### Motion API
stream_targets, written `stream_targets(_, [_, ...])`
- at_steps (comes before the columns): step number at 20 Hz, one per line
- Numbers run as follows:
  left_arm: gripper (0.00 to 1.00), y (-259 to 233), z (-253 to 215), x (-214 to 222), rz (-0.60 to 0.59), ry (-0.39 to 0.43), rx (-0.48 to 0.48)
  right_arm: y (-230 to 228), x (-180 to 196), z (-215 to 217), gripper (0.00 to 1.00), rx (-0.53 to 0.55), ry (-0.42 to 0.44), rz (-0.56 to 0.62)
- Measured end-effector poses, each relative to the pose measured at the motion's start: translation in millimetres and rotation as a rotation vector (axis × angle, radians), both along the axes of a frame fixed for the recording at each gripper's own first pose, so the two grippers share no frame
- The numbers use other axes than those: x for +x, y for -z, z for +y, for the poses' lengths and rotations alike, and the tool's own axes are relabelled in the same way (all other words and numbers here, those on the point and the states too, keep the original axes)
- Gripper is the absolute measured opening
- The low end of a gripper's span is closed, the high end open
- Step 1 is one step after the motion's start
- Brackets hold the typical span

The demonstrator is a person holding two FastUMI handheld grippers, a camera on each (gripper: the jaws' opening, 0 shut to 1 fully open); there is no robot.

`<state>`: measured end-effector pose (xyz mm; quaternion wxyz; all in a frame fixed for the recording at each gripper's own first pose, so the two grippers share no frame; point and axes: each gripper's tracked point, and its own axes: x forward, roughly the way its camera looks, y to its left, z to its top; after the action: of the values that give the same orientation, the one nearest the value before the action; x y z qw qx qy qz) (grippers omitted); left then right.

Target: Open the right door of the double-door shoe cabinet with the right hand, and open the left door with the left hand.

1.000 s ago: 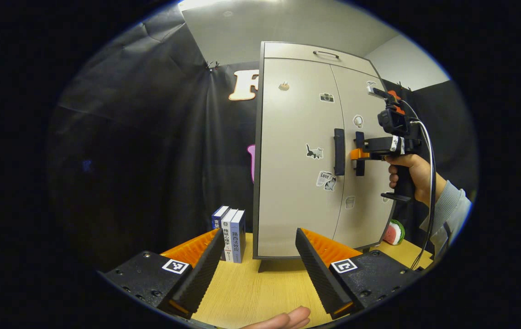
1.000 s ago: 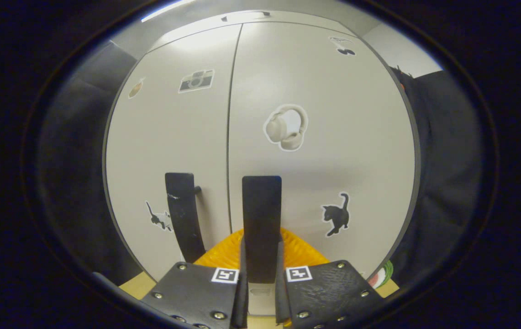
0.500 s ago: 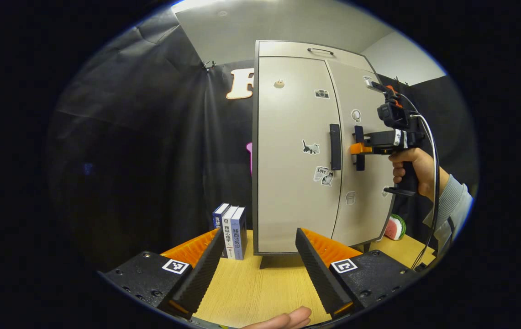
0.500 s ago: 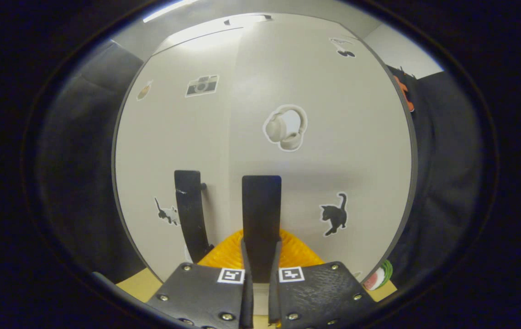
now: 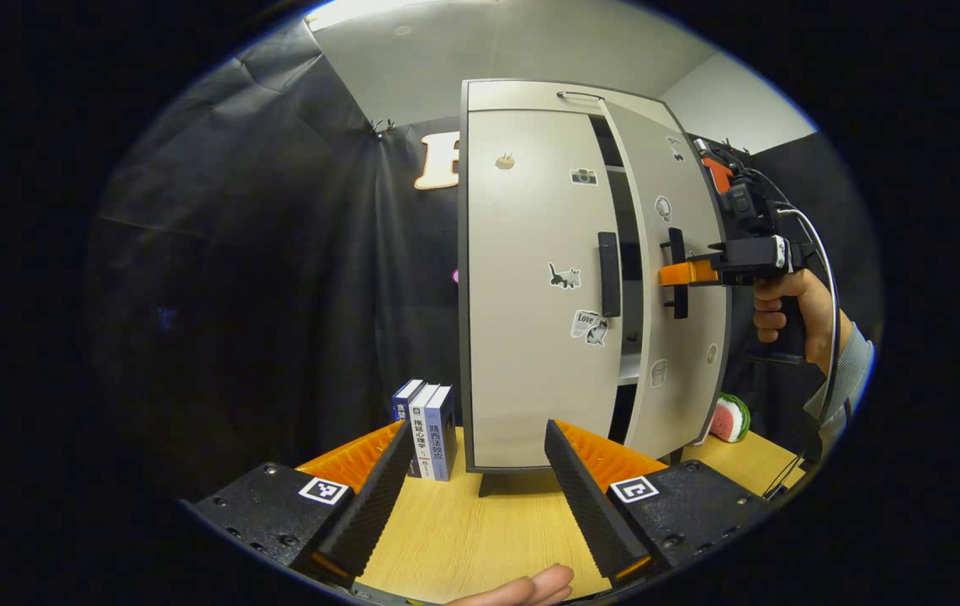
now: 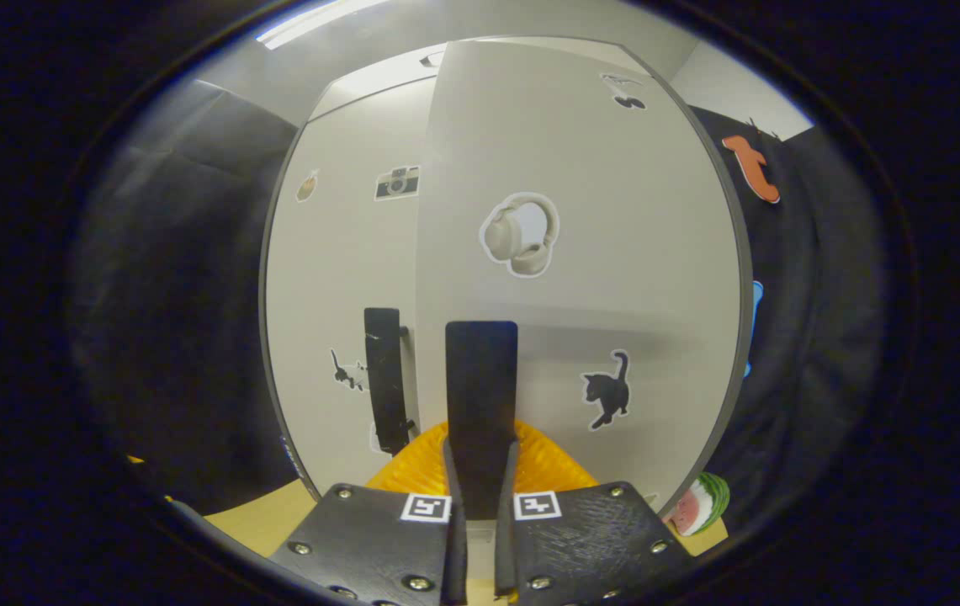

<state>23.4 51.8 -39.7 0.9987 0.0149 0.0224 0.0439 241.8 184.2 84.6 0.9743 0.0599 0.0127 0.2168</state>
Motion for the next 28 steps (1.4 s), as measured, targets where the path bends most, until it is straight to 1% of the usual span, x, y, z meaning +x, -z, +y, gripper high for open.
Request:
stream_targets(4, [0.98,-5,-15,-4,-0.015,0.021,0.014,0,-8,-5,0.13,0.014,-0.055,0.003])
stream_targets(6, [0.97,-7,-23,-4,-0.020,0.029,0.005,0,-12,-9,0.13,0.019,-0.075,0.009])
stream_targets(9, [0.97,-6,-38,-1,-0.012,0.047,-0.014,-1,-16,-16,0.13,0.017,-0.093,0.001])
stream_targets(14, [0.98,-5,-56,6,-0.005,0.060,-0.004,-1,-24,-26,0.13,0.045,-0.121,-0.008])
stream_targets(19, [0.97,-6,-71,8,-0.002,0.075,-0.007,-1,-29,-39,0.13,0.043,-0.131,-0.025])
stream_targets(22, [0.97,-7,-78,8,-0.007,0.082,-0.001,0,-31,-47,0.12,0.064,-0.138,-0.024])
stream_targets(28, [0.97,-5,-93,11,0.003,0.105,0.009,1,-33,-66,0.12,0.065,-0.102,-0.043])
